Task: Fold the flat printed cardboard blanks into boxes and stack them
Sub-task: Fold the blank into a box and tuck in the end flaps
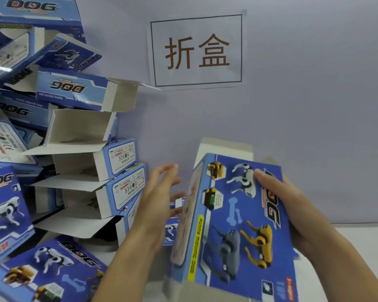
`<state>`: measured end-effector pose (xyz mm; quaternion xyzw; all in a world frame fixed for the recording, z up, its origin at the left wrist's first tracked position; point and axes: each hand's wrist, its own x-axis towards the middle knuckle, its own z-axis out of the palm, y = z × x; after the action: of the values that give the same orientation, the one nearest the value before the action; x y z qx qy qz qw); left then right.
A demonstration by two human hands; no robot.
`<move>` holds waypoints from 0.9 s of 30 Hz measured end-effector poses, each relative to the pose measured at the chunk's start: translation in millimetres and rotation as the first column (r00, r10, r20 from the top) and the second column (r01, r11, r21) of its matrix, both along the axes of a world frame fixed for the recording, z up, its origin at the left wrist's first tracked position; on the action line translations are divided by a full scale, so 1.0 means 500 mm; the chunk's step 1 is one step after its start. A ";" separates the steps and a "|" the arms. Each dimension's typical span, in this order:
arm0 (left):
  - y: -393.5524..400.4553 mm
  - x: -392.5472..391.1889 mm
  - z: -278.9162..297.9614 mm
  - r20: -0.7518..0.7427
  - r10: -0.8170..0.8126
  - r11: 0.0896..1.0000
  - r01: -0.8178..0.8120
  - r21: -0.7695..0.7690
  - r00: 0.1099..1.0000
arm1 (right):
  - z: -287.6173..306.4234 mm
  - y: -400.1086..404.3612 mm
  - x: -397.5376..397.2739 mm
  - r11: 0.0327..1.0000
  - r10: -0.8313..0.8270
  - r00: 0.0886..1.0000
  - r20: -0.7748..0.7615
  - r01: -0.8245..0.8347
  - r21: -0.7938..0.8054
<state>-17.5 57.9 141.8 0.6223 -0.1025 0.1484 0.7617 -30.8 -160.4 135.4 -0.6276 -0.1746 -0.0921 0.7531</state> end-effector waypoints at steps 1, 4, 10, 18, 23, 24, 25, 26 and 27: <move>-0.006 -0.008 0.005 0.024 -0.052 0.995 0.049 0.084 0.998 | -0.003 -0.004 0.004 0.996 0.012 1.000 0.004 -0.013 0.088; -0.021 -0.023 0.009 0.062 -0.158 0.943 0.132 0.305 0.986 | -0.005 0.007 -0.012 0.996 -0.038 0.997 0.066 0.033 0.080; -0.037 -0.024 0.005 0.149 -0.054 0.919 -0.009 0.393 0.987 | -0.012 0.043 -0.001 1.000 -0.012 0.981 0.193 0.017 -0.024; -0.043 -0.015 -0.009 0.428 0.080 0.948 -0.201 0.245 0.900 | -0.026 0.062 0.015 0.979 -0.199 0.944 0.262 0.206 0.001; -0.052 -0.005 -0.017 0.400 0.040 0.941 -0.170 0.294 0.916 | -0.039 0.055 0.025 0.965 -0.232 0.948 0.220 0.252 -0.068; -0.050 -0.004 -0.019 0.396 0.037 0.934 -0.173 0.313 0.917 | -0.041 0.054 0.027 0.965 -0.215 0.954 0.208 0.241 -0.108; -0.049 -0.004 -0.019 0.396 0.038 0.929 -0.179 0.324 0.917 | -0.043 0.055 0.029 0.964 -0.197 0.961 0.195 0.225 -0.138; -0.049 -0.004 -0.019 0.401 0.046 0.925 -0.190 0.329 0.915 | -0.044 0.059 0.030 0.967 -0.181 0.966 0.184 0.208 -0.144; -0.050 -0.004 -0.021 0.410 0.064 0.923 -0.210 0.322 0.910 | -0.045 0.065 0.030 0.970 -0.177 0.967 0.184 0.202 -0.132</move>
<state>-19.7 33.0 131.5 0.7140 -0.2337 0.3025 0.5866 -15.7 -127.8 112.9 -0.6859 -0.1840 -0.2039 0.6739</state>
